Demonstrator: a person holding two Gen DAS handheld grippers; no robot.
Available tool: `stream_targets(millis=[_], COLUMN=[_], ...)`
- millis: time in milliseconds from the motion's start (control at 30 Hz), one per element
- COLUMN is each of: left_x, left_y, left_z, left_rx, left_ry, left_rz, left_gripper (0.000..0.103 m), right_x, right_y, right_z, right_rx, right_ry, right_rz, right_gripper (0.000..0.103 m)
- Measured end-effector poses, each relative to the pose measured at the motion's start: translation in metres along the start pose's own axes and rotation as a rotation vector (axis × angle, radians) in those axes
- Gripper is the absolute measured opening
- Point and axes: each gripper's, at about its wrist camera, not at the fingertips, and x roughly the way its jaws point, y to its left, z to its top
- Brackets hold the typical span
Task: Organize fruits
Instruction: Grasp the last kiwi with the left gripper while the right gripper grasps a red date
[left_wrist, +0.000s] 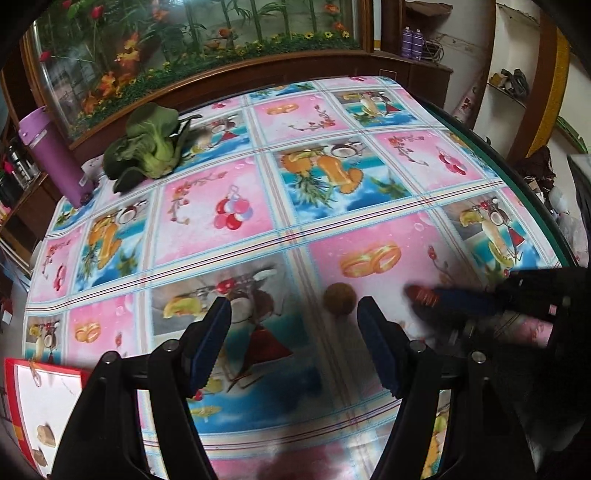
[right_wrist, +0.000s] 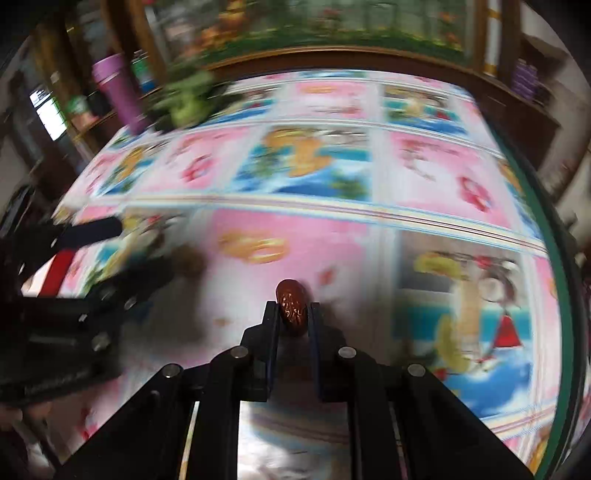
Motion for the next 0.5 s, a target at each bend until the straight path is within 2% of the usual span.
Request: stream_targets(millis=[167,233,300,333,433,467,500], left_x=[0.014,0.018,0.021,0.022,0.025,0.027,0.028], left_y=[-0.009,-0.011,-0.011,-0.010,-0.012,-0.012,-0.013], left_z=[0.003,0.004,0.005,0.005,0.006,0.005,0.005], left_rx=[0.002,0.003,-0.008,-0.013,-0.013,-0.017,-0.020], left_ry=[0.021,0.025,0.031,0.032,0.035,0.037,0.040], left_rz=[-0.028,-0.028,-0.039,-0.054,-0.081,-0.090,-0.100], left_gripper=[0.071,0.064,0.042,0.039,0.038,0.035,0.026], right_x=[-0.008,-0.006,-0.003,-0.002,-0.003,-0.003,-0.004], right_y=[0.001,0.001,0.002,0.002,0.004,0.004,0.004], right_z=[0.002,0.002,0.002,0.001,0.000,0.000,0.001], right_rx=[0.012,0.018,0.026,0.028,0.030,0.032,0.033], right_ry=[-0.033,-0.021,-0.008,-0.008,-0.021,-0.026,-0.032], right_rz=[0.033,0.030,0.033,0.035,0.039,0.047,0.053], right_gripper=[0.014,0.014,0.014,0.014,0.014,0.014,0.014])
